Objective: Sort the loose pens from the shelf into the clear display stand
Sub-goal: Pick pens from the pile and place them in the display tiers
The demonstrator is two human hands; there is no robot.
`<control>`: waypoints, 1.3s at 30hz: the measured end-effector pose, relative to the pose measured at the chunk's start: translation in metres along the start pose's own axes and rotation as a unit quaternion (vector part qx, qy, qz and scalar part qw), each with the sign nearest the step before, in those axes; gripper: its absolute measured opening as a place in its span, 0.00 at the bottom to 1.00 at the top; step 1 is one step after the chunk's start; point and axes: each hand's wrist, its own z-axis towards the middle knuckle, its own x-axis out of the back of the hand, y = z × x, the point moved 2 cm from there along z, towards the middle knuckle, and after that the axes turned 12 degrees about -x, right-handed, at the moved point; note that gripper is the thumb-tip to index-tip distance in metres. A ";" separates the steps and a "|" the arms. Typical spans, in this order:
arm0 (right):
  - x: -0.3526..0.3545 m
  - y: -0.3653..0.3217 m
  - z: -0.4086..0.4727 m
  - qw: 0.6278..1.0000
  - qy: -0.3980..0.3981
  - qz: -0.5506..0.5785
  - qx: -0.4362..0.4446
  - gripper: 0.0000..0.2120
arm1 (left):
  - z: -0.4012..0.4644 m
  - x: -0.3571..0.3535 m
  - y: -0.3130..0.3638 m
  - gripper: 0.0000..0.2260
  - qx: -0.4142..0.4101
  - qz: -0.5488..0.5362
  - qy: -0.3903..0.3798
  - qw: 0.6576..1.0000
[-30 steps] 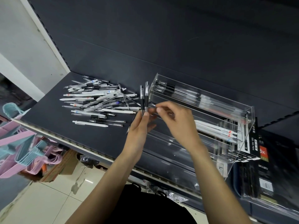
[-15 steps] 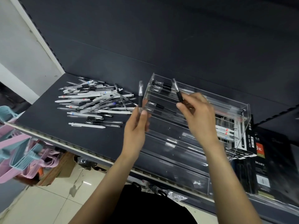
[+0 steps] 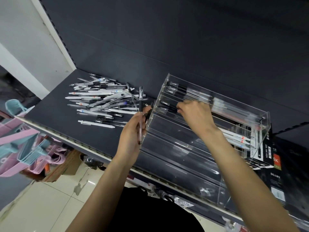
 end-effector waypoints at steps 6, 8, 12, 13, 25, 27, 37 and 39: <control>-0.003 0.004 0.001 0.999 -0.013 -0.026 0.042 0.10 | 0.003 -0.001 -0.003 0.15 -0.005 -0.083 -0.002 0.997; -0.006 0.004 0.001 0.998 -0.007 -0.049 0.044 0.11 | 0.005 -0.002 -0.003 0.12 -0.011 -0.090 -0.001 0.996; -0.008 0.009 0.003 0.999 -0.022 0.018 0.030 0.08 | 0.010 -0.013 -0.001 0.04 -0.067 0.037 -0.010 0.997; -0.007 0.010 0.002 0.998 -0.022 0.050 0.023 0.08 | 0.014 -0.018 0.000 0.03 -0.081 0.062 -0.015 0.995; 0.013 0.044 -0.038 0.892 0.011 0.435 -0.121 0.07 | 0.046 -0.076 -0.014 0.11 -0.199 0.310 -0.041 0.929; 0.014 0.057 -0.043 0.923 0.088 0.347 -0.140 0.07 | 0.045 -0.075 -0.016 0.12 -0.316 0.474 -0.070 0.819; -0.005 0.044 -0.040 0.986 0.114 0.063 -0.099 0.01 | 0.053 -0.048 -0.027 0.16 -0.437 0.721 -0.125 0.523; -0.011 0.040 -0.036 0.989 0.119 0.037 -0.074 0.02 | 0.052 -0.047 -0.028 0.15 -0.445 0.721 -0.129 0.516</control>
